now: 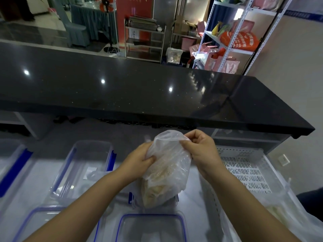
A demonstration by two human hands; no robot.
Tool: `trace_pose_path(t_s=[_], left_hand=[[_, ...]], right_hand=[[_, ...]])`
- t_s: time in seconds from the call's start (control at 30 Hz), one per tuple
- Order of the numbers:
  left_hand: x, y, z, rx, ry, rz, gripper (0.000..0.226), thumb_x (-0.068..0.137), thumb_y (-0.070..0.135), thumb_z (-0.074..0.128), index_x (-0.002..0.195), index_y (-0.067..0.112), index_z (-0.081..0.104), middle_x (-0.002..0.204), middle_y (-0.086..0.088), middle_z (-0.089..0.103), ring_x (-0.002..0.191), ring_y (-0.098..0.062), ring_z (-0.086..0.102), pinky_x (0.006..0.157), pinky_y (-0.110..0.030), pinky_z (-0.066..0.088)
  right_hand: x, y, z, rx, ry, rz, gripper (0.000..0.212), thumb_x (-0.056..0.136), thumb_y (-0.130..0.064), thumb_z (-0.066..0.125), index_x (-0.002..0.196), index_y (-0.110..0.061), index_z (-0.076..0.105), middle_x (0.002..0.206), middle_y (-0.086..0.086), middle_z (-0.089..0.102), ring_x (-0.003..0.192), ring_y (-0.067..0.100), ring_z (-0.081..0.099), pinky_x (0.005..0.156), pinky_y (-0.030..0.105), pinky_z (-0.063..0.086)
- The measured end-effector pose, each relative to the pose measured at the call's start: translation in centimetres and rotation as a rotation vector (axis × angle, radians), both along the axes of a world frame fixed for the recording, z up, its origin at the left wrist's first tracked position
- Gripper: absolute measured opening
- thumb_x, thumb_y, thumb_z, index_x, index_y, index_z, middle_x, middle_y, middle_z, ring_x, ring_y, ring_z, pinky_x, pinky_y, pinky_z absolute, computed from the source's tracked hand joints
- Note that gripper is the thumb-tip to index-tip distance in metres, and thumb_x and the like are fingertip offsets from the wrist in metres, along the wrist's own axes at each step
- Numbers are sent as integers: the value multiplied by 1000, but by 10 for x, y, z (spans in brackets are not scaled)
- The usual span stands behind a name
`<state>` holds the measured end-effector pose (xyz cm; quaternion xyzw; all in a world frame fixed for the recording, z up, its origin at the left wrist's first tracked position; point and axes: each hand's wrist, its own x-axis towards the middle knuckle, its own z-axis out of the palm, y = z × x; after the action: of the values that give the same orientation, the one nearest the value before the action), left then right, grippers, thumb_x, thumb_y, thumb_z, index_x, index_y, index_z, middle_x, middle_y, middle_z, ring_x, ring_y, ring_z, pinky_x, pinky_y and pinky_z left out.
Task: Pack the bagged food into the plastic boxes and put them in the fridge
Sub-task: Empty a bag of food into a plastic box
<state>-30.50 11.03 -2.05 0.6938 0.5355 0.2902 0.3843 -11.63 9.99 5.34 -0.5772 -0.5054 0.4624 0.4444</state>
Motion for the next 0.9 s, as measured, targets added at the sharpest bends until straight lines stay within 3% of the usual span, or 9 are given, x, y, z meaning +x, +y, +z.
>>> trace_pose_path(t_s=[0.13, 0.27, 0.37, 0.43, 0.53, 0.6, 0.7, 0.8, 0.9], left_hand=[[-4, 0, -9, 52, 330, -119, 30, 90, 32, 53, 119, 27, 55, 121, 7, 56, 116, -17, 46, 94, -30, 39], [-11, -3, 0, 188, 592, 120, 60, 86, 43, 54, 141, 30, 33, 149, 8, 33, 124, -21, 37, 103, -35, 31], [1, -24, 13, 489, 491, 306, 64, 81, 56, 48, 136, 24, 43, 140, 4, 46, 115, -20, 44, 95, -39, 38], [14, -42, 15, 591, 346, 177, 73, 73, 63, 48, 134, 24, 42, 137, 3, 48, 119, -15, 40, 98, -41, 39], [29, -57, 5, 615, 402, -164, 84, 64, 65, 55, 137, 29, 34, 144, 8, 34, 134, -12, 26, 112, -40, 22], [25, -55, -5, 701, 488, -209, 59, 68, 54, 57, 122, 29, 52, 131, 9, 51, 130, -13, 36, 111, -40, 19], [10, -51, -17, 688, 396, -119, 7, 76, 32, 57, 80, 26, 59, 85, 9, 64, 92, -9, 54, 97, -33, 36], [-3, -57, -20, 486, 294, 20, 11, 83, 33, 53, 74, 27, 50, 71, 16, 52, 67, 3, 43, 64, -12, 37], [-6, -67, -25, 372, 288, 104, 14, 85, 24, 63, 77, 25, 52, 69, 19, 49, 59, 9, 41, 50, -6, 30]], right_hand=[[1, 3, -18, 2, -189, -21, 1, 84, -10, 65, 83, -10, 64, 81, 8, 67, 73, 21, 63, 70, 36, 56], [5, -1, -33, -59, -166, 17, 3, 85, -6, 62, 86, -7, 65, 86, 11, 67, 74, 17, 62, 71, 30, 55], [4, -3, -43, -130, -103, 80, 7, 86, -9, 64, 89, -14, 67, 86, 5, 70, 79, 16, 66, 74, 30, 55], [1, -4, -50, -180, -44, 141, 7, 88, -13, 63, 92, -16, 69, 87, 4, 73, 83, 18, 69, 73, 31, 56], [-2, -6, -54, -240, 89, 294, 17, 91, -6, 55, 96, -14, 68, 89, 3, 72, 86, 18, 69, 71, 26, 53], [-2, -4, -58, -236, 60, 315, 26, 91, 2, 49, 96, -14, 69, 90, 4, 72, 88, 19, 68, 70, 23, 52], [3, 7, -66, -156, -56, 79, 43, 84, 16, 38, 92, -16, 66, 92, 3, 69, 90, 20, 63, 67, 17, 49], [9, 21, -77, -79, -231, -27, 32, 90, 3, 46, 111, -17, 59, 114, 2, 59, 99, 13, 54, 75, 15, 41], [0, 32, -88, -126, -267, 37, 38, 93, -17, 54, 131, -18, 49, 131, 7, 49, 112, 15, 51, 90, 26, 43]])
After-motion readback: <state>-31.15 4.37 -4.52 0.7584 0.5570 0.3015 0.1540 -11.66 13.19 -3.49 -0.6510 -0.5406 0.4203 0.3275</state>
